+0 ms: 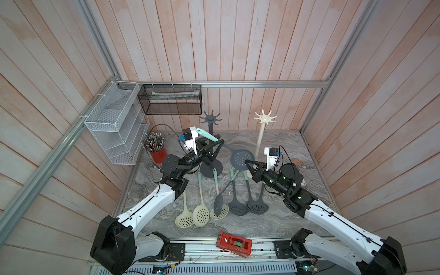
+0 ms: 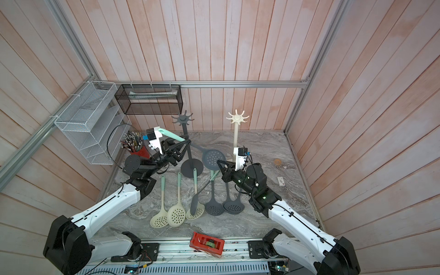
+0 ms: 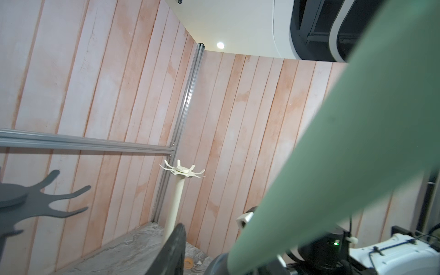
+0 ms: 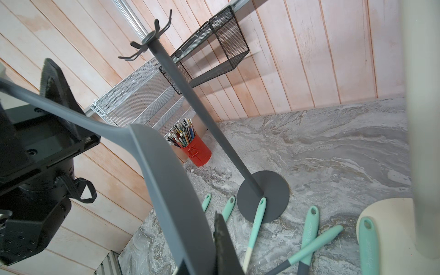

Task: Hang the skimmer on the kitchen utensil rack
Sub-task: Pick up the skimmer from the center of the board.

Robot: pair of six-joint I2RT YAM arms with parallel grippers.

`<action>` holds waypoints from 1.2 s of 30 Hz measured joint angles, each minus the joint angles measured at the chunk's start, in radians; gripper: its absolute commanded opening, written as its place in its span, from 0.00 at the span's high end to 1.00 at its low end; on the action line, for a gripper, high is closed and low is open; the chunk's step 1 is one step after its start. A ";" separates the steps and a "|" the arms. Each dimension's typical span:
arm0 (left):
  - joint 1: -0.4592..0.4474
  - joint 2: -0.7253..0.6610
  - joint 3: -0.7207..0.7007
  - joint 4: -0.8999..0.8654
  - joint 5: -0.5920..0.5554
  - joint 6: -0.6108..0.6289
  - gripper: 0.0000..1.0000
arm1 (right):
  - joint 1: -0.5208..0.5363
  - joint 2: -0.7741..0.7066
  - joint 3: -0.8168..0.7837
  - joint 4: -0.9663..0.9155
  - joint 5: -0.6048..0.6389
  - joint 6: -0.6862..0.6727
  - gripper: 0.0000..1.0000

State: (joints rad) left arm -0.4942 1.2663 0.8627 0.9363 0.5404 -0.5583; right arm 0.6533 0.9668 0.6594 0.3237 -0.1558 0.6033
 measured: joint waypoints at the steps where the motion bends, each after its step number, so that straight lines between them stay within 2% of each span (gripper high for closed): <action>1: 0.000 0.002 0.000 0.001 0.000 -0.003 0.83 | 0.000 0.000 0.000 0.001 0.000 0.001 0.82; 3: 0.000 0.003 0.000 0.003 -0.006 -0.003 0.93 | 0.000 0.000 0.000 0.002 0.000 0.003 0.75; 6: 0.003 0.007 0.001 -0.009 -0.023 0.003 1.00 | 0.001 -0.010 -0.001 0.004 -0.003 0.002 0.63; 10: -0.002 0.008 0.023 -0.061 -0.022 0.005 1.00 | -0.014 -0.073 -0.020 -0.011 -0.012 -0.026 0.51; 12: -0.003 0.008 0.052 -0.108 -0.021 0.018 1.00 | -0.042 -0.132 -0.027 -0.043 -0.026 -0.050 0.42; 15: -0.002 0.007 0.080 -0.162 -0.011 0.044 1.00 | -0.101 -0.224 -0.027 -0.072 -0.043 -0.079 0.34; 20: -0.003 0.026 0.145 -0.288 0.082 0.096 1.00 | -0.196 -0.294 -0.014 -0.097 -0.118 -0.118 0.33; 29: -0.040 0.132 0.245 -0.431 0.276 0.156 1.00 | -0.209 -0.108 0.033 -0.056 -0.363 -0.166 0.37; 36: -0.084 0.188 0.292 -0.499 0.382 0.200 1.00 | -0.210 -0.047 0.034 -0.008 -0.473 -0.188 0.40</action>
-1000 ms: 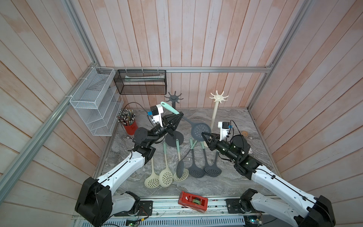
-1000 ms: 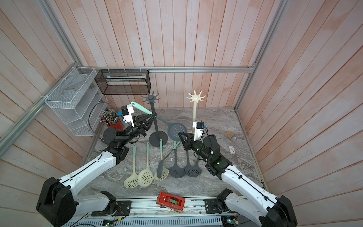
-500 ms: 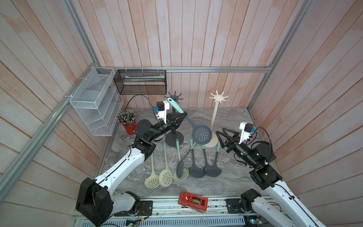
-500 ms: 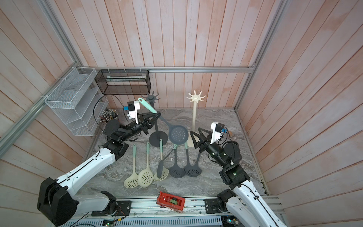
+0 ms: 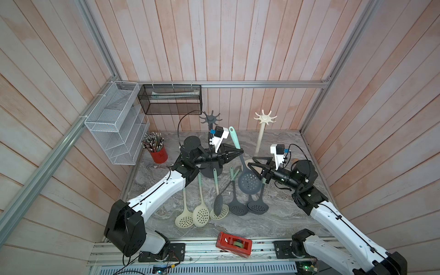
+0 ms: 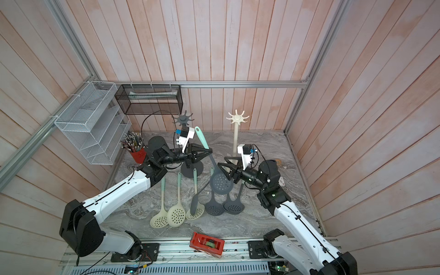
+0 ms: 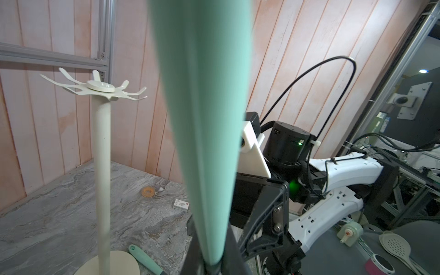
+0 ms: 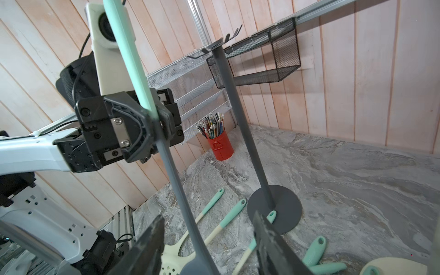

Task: Hang the skimmer on the kitchen utensil rack
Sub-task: Pick up the skimmer from the center of the board.

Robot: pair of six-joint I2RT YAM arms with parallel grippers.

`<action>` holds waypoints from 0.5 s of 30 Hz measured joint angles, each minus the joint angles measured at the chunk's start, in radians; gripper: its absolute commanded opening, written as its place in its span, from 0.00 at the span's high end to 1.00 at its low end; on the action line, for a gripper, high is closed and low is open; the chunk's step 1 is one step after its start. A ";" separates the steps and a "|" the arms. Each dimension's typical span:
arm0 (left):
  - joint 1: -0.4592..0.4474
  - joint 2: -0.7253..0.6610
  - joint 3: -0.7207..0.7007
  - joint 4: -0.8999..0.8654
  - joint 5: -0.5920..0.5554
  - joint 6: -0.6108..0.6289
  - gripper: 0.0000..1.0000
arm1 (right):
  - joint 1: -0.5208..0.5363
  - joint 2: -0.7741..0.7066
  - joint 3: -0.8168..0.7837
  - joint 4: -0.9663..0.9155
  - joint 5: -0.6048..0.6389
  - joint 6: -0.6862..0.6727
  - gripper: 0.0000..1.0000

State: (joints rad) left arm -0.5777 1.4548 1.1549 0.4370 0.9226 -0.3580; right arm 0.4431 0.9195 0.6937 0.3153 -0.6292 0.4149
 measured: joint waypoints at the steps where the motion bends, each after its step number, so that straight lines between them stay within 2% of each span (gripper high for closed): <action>1: -0.002 0.007 0.007 -0.005 0.013 0.002 1.00 | 0.000 0.004 0.001 0.000 -0.012 -0.005 0.41; 10: -0.023 0.057 0.043 -0.031 0.085 0.026 1.00 | 0.000 0.042 0.004 0.020 -0.079 -0.021 0.46; 15: -0.029 0.069 0.053 -0.033 0.098 0.026 1.00 | 0.000 0.071 0.005 0.044 -0.106 -0.015 0.56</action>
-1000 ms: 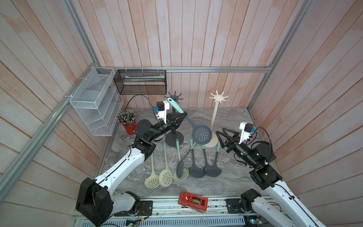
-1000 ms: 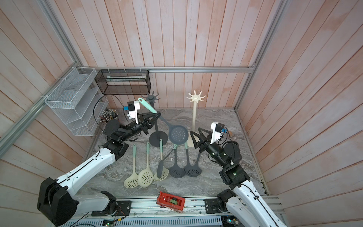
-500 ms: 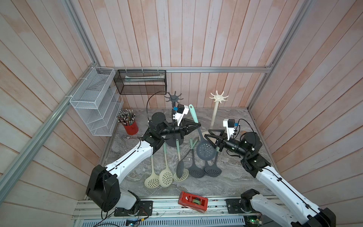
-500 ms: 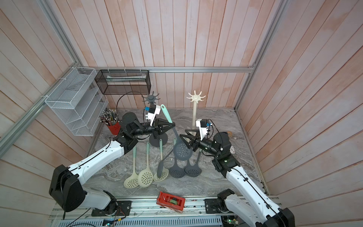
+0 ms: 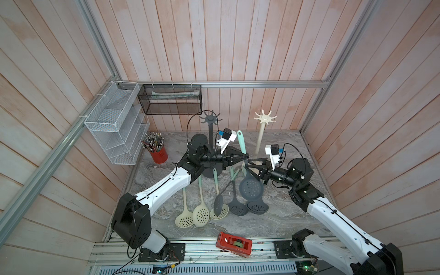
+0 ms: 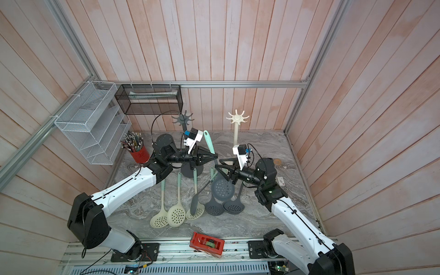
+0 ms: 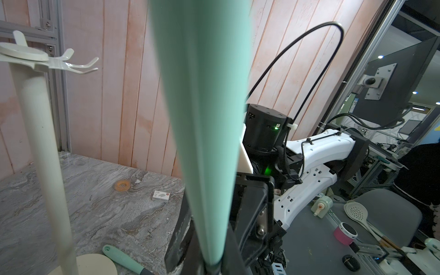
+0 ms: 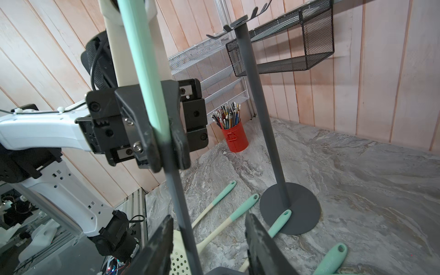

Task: Hang the skimmer on the kitchen utensil rack
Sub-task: Pick up the skimmer from the center of the board.

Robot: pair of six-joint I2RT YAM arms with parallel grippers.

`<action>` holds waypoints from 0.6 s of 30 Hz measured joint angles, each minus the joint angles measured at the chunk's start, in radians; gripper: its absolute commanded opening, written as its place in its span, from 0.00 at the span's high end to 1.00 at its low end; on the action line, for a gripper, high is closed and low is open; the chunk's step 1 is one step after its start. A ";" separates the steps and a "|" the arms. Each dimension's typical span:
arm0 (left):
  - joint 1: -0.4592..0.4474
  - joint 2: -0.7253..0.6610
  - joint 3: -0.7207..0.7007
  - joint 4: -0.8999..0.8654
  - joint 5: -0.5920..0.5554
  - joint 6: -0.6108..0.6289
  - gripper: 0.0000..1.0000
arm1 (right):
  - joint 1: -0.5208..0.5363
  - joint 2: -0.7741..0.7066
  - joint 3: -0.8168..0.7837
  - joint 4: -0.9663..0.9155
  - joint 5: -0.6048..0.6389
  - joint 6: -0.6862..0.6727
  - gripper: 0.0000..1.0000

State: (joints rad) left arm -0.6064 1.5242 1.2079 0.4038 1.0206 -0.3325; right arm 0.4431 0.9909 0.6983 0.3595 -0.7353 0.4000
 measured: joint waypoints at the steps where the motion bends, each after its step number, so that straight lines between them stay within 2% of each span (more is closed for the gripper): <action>1: -0.001 0.000 0.000 0.000 0.000 0.000 1.00 | 0.000 0.006 0.000 0.003 -0.005 0.001 0.58; 7: -0.001 0.014 0.000 0.008 -0.005 -0.001 0.99 | 0.000 0.028 0.005 0.014 -0.037 -0.002 0.78; 8: 0.000 0.016 0.000 0.008 -0.006 -0.001 0.96 | 0.001 0.029 0.005 0.015 -0.041 -0.005 0.81; 10: 0.000 0.018 0.000 0.011 -0.009 -0.001 0.82 | 0.001 0.029 0.006 0.018 -0.050 -0.007 0.91; 13: 0.001 0.018 0.000 0.006 -0.023 -0.007 0.46 | 0.005 0.028 0.006 0.032 -0.068 -0.021 0.98; 15: -0.002 0.015 0.000 0.002 -0.029 0.003 0.27 | -0.016 0.028 0.005 0.032 -0.048 -0.013 1.00; 16: -0.003 0.013 0.000 -0.005 -0.035 0.010 0.20 | -0.030 0.027 0.003 0.037 -0.043 -0.009 1.00; 18: -0.005 0.005 0.000 -0.021 -0.050 0.032 0.14 | -0.059 0.018 -0.005 0.043 -0.032 -0.001 1.00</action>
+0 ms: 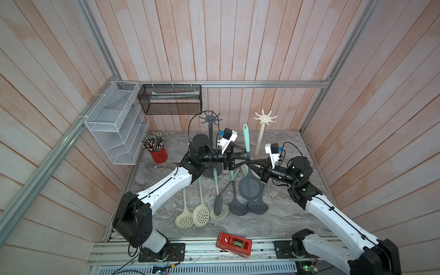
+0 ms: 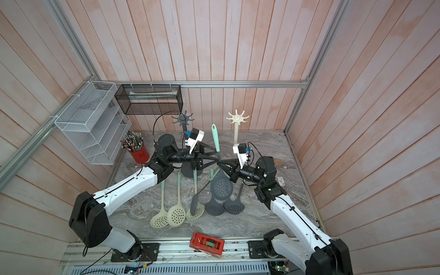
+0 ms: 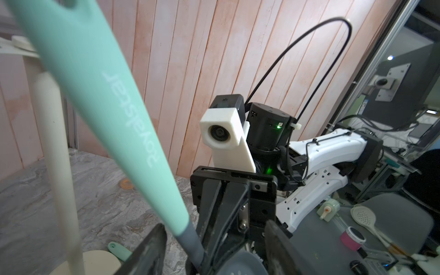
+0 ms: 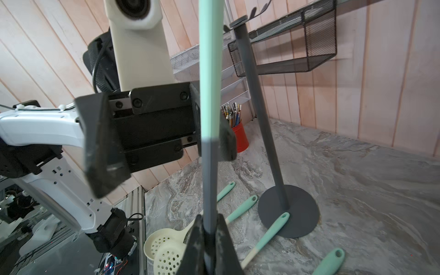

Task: Hang the skimmer on the kitchen utensil rack
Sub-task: Pick up the skimmer from the center of the board, then hang the skimmer on the rack.

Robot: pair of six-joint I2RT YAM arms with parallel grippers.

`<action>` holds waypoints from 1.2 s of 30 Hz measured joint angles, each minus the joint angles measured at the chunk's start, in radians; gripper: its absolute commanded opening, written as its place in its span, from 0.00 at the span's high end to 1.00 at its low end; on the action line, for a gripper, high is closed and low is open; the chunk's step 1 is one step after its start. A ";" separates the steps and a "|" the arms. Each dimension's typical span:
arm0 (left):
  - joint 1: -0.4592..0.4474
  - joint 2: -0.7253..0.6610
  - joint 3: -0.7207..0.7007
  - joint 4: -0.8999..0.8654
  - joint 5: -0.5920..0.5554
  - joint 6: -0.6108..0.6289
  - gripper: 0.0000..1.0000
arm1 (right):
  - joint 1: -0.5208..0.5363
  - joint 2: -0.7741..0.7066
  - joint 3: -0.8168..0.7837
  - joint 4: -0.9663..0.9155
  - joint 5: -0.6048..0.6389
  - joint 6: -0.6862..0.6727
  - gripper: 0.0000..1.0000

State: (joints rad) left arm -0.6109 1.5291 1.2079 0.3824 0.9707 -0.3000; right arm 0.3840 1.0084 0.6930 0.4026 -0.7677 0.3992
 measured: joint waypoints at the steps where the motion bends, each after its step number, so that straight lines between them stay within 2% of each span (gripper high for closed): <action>1: 0.000 -0.006 0.000 -0.010 -0.011 0.007 0.12 | -0.018 -0.008 -0.007 0.005 0.006 0.003 1.00; 7: 0.016 -0.093 -0.045 -0.039 -0.089 0.041 0.11 | -0.095 -0.056 -0.032 0.022 0.019 0.013 1.00; 14: 0.079 -0.176 -0.112 -0.011 -0.162 0.041 0.11 | -0.125 -0.045 -0.062 0.060 0.050 0.042 1.00; 20: 0.101 -0.178 -0.132 0.010 -0.195 0.024 0.11 | -0.129 -0.004 -0.080 0.091 0.068 0.066 1.00; 36: 0.102 -0.161 -0.132 0.060 -0.185 -0.010 0.11 | -0.130 0.034 -0.083 0.148 0.028 0.095 1.00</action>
State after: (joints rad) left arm -0.5087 1.3685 1.0756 0.4423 0.7853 -0.3096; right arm 0.2535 1.0428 0.6098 0.5507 -0.7399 0.4946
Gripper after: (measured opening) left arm 0.888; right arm 0.084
